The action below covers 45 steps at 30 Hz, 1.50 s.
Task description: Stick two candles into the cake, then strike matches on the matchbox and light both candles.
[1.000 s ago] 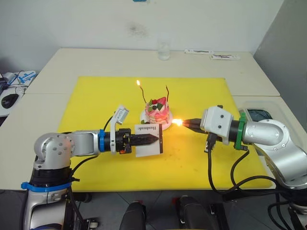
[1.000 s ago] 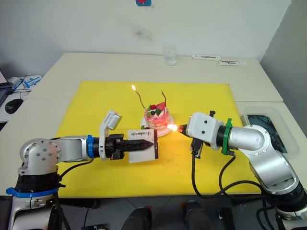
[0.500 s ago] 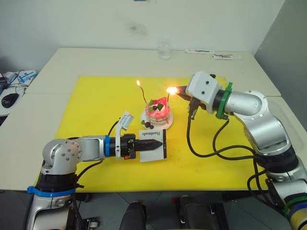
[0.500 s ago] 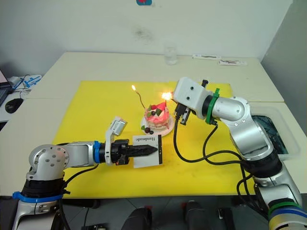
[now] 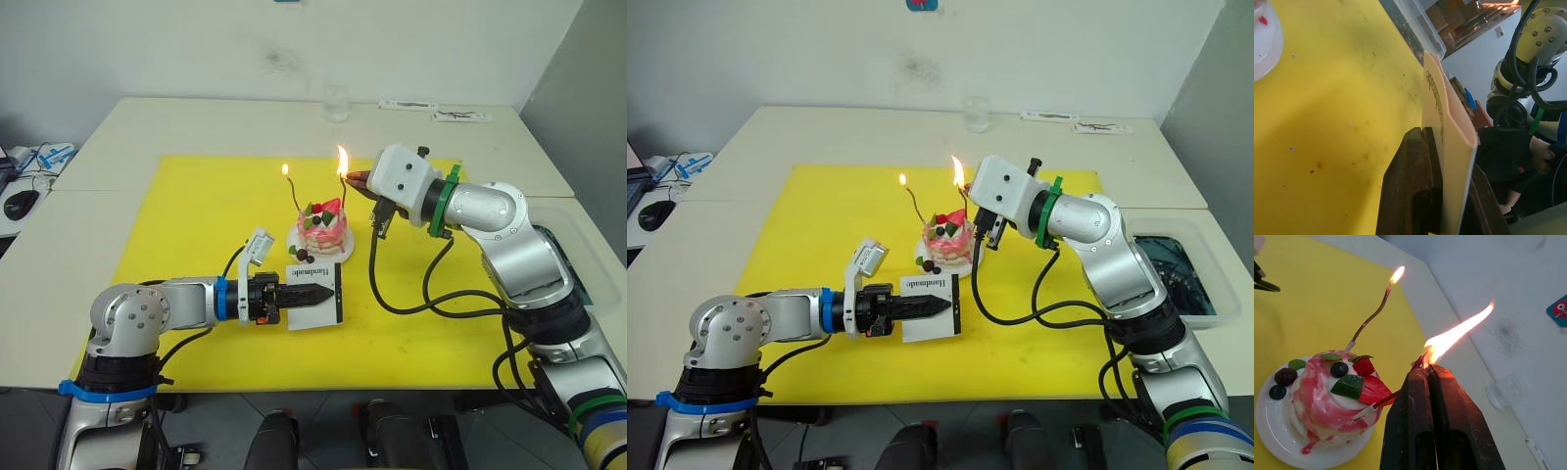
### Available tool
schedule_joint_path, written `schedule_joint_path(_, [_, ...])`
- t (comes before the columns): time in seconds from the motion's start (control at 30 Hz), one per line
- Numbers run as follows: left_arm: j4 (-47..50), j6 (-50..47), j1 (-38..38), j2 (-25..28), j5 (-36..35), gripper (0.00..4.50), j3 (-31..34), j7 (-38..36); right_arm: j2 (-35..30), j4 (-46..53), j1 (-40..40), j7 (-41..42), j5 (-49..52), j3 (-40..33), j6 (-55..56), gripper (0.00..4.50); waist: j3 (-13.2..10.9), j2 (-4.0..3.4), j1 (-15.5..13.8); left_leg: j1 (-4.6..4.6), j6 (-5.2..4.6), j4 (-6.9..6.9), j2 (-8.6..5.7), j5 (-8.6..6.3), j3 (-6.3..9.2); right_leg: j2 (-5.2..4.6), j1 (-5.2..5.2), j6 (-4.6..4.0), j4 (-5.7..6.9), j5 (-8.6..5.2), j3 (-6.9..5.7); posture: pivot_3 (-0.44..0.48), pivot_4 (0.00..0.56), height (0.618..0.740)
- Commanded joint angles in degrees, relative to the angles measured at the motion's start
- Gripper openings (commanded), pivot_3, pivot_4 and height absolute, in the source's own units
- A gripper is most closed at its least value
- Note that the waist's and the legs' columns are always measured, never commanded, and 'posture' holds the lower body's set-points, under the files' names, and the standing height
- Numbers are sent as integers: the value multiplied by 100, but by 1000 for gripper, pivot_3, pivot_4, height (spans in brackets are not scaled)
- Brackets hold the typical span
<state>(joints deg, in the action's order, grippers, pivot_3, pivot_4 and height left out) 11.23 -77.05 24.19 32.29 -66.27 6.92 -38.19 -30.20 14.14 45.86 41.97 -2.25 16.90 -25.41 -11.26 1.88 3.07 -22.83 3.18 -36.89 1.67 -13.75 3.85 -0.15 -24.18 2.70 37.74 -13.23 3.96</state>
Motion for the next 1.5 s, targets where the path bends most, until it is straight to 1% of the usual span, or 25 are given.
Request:
schedule_joint_path(0.03, [136,93,88,-25,-40,0,14,-42,-9,101,119,31,-34,-122,150,61,0,0,0,0,0,0,0,0,0,0,0,0,0,0,0,0,150,740])
schedule_joint_path(1.5, [57,130,171,-44,-13,0,-42,-118,-121,140,2,139,-96,-230,190,61,0,0,3,0,0,0,0,0,0,0,0,0,0,0,0,0,150,740])
